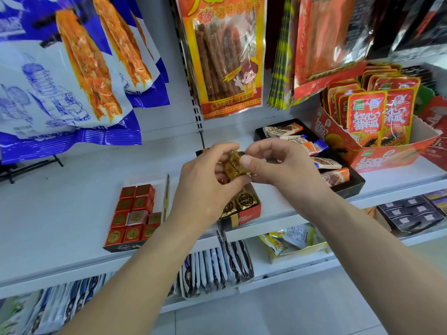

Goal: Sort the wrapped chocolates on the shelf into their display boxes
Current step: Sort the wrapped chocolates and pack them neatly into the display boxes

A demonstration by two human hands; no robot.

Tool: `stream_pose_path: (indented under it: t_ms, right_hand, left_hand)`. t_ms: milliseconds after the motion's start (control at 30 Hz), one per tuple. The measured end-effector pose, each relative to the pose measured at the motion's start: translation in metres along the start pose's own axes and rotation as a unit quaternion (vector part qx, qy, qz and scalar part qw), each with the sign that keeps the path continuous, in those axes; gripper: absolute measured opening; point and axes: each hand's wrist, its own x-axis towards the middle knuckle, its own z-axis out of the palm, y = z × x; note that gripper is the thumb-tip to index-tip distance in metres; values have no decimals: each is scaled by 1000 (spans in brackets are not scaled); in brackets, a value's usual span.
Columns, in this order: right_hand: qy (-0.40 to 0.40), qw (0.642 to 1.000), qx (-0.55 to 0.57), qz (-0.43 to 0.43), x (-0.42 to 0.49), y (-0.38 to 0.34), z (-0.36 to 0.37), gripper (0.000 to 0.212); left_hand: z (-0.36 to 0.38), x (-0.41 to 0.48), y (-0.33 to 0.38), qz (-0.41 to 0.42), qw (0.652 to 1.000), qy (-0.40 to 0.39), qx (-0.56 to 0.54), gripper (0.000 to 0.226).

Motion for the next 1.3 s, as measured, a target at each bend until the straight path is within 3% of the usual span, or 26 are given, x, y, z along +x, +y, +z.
stream_pose_path:
  t_ms: [167, 400, 700, 1033, 1300]
  right_hand:
    - [16, 999, -25, 25, 3, 1, 0, 13]
    - [-22, 997, -26, 66, 4, -2, 3, 16]
    - [26, 991, -115, 70, 5, 5, -2, 18]
    - [9, 980, -190, 60, 6, 10, -4, 15]
    - [-22, 982, -189, 7, 4, 0, 1, 25]
  left_hand:
    - [2, 1, -5, -51, 997, -5, -64, 46]
    - [0, 4, -9, -85, 991, -11, -100, 47]
    - [-3, 7, -12, -96, 994, -40, 15, 43]
    - [-8, 12, -18, -132, 988, -39, 67, 39]
    - [-6, 9, -3, -29, 997, -32, 63, 29]
